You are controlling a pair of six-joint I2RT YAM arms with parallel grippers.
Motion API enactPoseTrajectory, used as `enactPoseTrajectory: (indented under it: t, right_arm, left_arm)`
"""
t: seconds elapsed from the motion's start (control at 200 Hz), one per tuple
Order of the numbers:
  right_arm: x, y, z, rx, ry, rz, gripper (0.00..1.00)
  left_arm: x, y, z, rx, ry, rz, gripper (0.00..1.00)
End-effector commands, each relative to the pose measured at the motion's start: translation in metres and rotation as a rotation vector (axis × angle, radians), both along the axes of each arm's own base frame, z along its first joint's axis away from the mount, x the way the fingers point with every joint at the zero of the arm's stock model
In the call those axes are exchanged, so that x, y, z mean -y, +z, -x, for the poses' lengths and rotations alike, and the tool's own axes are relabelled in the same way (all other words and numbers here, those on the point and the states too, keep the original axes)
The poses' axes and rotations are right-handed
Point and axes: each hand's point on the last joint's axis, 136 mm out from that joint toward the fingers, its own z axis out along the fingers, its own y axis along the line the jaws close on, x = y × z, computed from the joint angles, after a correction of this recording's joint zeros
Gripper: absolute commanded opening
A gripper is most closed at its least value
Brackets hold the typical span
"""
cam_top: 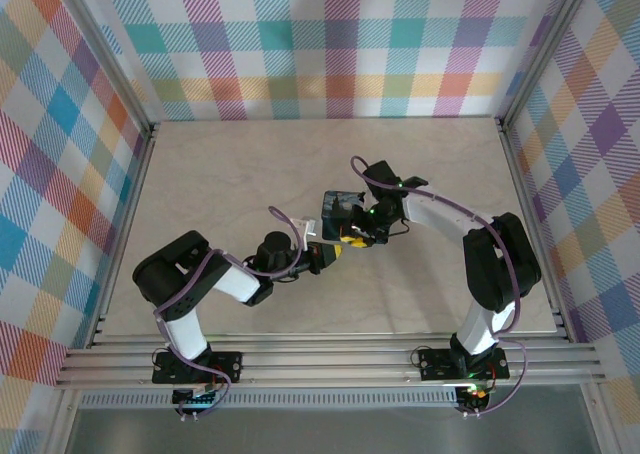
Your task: Unlock a padlock with a key
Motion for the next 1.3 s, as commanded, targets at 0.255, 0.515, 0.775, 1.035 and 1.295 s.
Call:
enactPoseTrajectory:
  t: [0.255, 0.515, 0.775, 1.035, 1.295]
  right_arm:
    - [-0.008, -0.010, 0.021, -0.099, 0.017, -0.049, 0.00]
    - [-0.005, -0.033, 0.013, -0.061, -0.029, -0.037, 0.00]
    - [0.002, -0.048, 0.013, -0.023, -0.047, 0.015, 0.08]
    - [0.006, -0.047, 0.011, 0.017, -0.063, 0.023, 0.35]
    - [0.011, -0.047, 0.008, 0.052, -0.094, 0.040, 0.47]
  left_arm:
    - [0.026, 0.062, -0.010, 0.232, -0.015, 0.150, 0.00]
    - [0.027, 0.024, -0.008, 0.178, 0.000, 0.079, 0.00]
    - [0.018, -0.011, -0.008, 0.121, 0.037, 0.012, 0.00]
    - [0.016, -0.018, -0.012, 0.111, 0.061, -0.001, 0.00]
    - [0.014, -0.026, -0.015, 0.101, 0.081, -0.018, 0.00]
